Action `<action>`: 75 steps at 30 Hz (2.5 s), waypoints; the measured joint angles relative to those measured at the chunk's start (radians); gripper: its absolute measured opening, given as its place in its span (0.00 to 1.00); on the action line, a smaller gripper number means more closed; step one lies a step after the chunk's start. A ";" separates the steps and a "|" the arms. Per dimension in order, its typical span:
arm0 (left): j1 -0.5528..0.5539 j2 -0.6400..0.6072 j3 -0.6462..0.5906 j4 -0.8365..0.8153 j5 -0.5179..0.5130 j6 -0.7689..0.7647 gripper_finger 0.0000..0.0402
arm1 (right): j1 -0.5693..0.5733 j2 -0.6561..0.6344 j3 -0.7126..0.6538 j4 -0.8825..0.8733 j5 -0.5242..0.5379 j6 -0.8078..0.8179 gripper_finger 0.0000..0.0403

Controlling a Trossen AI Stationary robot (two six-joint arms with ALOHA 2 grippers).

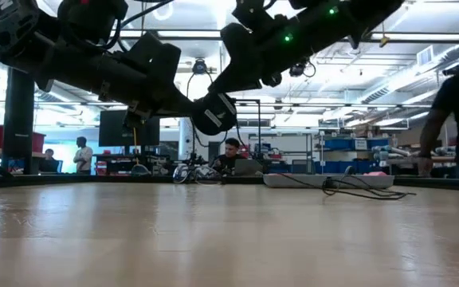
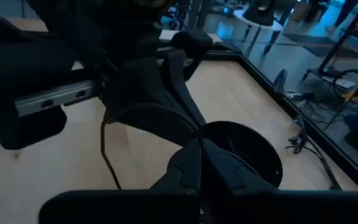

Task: Coil cords
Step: Coil the black wire onto the spool

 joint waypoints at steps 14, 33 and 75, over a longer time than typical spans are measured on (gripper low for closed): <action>-0.003 0.000 0.000 0.000 0.122 -0.032 0.00 | -0.009 -0.040 0.007 -0.228 0.236 0.081 0.00; 0.036 0.000 0.000 0.013 0.116 -0.080 0.00 | 0.057 -0.046 0.007 -0.337 0.234 0.157 0.00; 0.008 -0.126 -0.002 0.085 -0.047 0.095 0.00 | -0.003 -0.228 -0.570 0.105 -0.305 0.379 0.35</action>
